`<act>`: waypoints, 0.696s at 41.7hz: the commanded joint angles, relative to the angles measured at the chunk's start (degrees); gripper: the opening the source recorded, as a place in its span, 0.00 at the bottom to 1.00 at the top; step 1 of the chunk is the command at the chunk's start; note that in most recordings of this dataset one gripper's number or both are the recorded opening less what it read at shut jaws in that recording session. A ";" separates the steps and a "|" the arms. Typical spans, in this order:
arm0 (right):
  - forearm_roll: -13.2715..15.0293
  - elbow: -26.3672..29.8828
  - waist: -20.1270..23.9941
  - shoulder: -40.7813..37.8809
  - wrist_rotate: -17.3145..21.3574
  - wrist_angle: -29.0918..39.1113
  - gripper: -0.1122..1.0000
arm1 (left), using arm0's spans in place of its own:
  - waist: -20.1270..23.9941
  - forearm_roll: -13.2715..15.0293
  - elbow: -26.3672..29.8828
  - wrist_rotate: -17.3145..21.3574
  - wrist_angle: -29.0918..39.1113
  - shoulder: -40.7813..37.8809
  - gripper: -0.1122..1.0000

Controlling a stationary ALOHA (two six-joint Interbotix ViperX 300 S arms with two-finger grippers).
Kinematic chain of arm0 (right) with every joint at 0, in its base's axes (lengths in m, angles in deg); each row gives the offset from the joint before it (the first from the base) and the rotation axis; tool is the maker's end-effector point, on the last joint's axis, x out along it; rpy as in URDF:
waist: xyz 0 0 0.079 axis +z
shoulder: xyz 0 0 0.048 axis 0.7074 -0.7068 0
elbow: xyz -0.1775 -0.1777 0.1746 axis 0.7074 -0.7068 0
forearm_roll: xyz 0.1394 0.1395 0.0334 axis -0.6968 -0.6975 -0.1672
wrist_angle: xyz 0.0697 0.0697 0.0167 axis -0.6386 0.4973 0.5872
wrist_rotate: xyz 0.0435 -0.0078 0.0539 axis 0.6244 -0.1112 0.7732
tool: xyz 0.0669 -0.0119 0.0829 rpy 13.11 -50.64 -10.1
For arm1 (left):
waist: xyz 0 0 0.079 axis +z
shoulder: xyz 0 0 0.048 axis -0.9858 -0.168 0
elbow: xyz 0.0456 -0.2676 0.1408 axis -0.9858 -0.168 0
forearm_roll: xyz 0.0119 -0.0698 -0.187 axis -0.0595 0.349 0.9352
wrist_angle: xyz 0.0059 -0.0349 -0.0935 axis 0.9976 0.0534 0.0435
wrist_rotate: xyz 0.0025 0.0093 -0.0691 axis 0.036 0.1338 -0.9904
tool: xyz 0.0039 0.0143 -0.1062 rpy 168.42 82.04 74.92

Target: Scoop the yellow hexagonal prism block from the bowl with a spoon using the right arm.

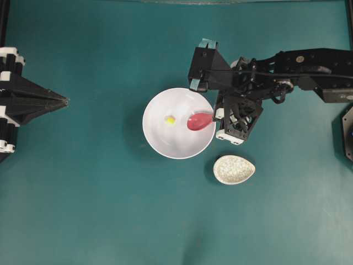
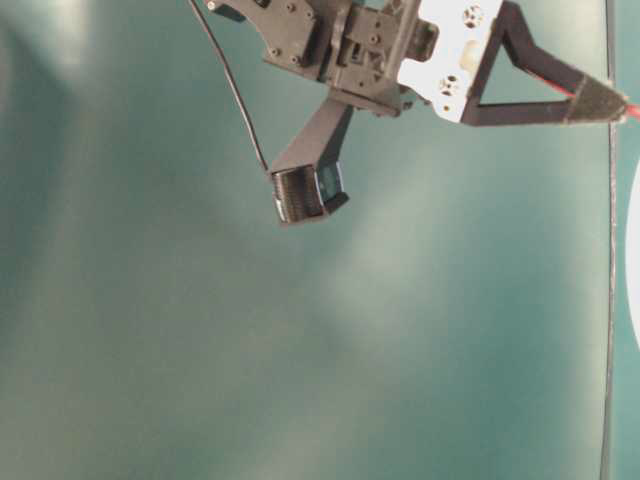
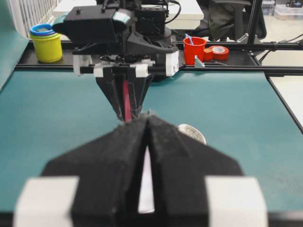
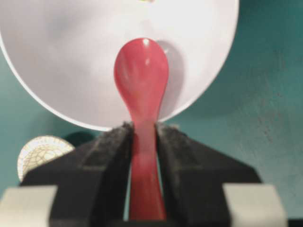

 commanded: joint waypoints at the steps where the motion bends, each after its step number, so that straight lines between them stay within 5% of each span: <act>1: 0.09 1.41 0.09 0.18 0.09 -1.05 0.31 | 0.00 -0.09 1.32 0.00 -0.26 -0.18 0.10; 29: 0.00 1.67 0.09 -3.96 0.09 -7.38 0.31 | 0.00 -0.09 1.23 0.00 -0.26 -0.18 0.10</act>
